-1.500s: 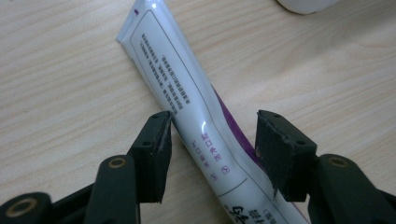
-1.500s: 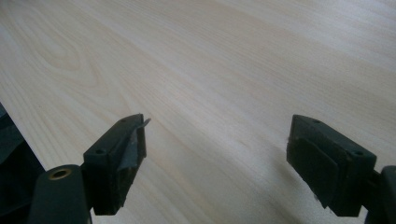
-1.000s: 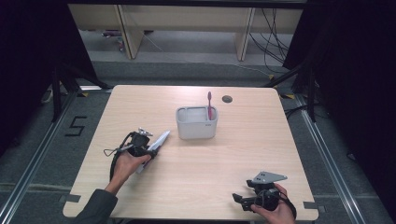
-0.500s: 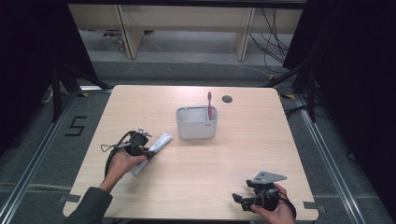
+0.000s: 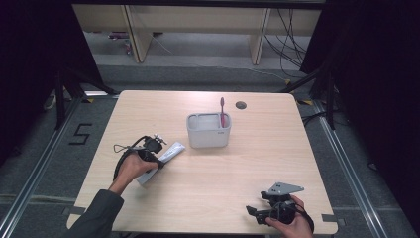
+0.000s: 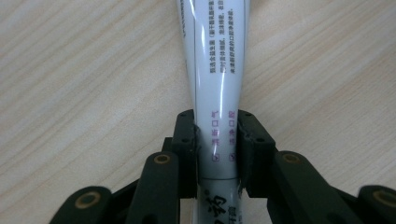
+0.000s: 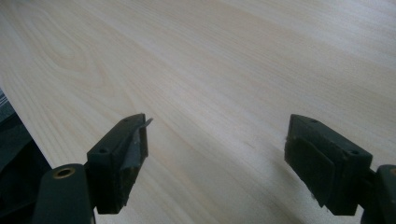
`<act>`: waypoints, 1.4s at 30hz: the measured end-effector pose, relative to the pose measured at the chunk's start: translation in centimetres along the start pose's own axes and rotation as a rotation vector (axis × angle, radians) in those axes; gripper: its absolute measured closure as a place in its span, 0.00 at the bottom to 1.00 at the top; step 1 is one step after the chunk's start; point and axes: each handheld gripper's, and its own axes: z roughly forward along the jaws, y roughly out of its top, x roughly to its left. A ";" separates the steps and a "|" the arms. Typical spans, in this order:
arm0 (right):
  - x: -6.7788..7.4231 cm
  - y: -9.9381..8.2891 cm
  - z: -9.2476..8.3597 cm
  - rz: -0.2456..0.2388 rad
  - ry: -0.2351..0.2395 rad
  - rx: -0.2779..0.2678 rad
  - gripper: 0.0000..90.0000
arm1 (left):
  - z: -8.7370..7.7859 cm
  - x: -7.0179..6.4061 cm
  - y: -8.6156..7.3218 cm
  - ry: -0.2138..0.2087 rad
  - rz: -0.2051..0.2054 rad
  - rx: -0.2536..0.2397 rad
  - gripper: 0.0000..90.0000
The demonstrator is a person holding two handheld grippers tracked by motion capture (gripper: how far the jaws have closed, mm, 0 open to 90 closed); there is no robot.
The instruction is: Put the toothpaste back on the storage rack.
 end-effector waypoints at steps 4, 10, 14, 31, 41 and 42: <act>0.0 0.0 0.1 0.000 0.000 -0.020 0.25 | 0.1 0.0 0.4 -0.007 0.006 0.039 0.79; -0.1 0.1 -0.2 -0.024 -0.001 0.028 0.25 | 0.2 0.0 0.5 -0.010 0.037 0.050 0.81; -0.1 0.1 -0.3 -0.025 -0.008 0.022 0.25 | 0.0 -0.1 0.7 -0.008 0.078 0.090 0.81; 0.2 0.1 -0.2 0.000 -0.003 0.038 0.25 | 0.2 0.4 1.0 -0.039 0.081 0.149 0.81; 0.0 0.1 -0.2 -0.012 -0.001 0.029 0.26 | 0.2 0.0 1.4 -0.010 0.146 0.163 0.82; 0.0 0.1 -0.2 -0.004 -0.006 0.033 0.26 | 0.1 0.0 1.4 -0.005 0.160 0.164 0.83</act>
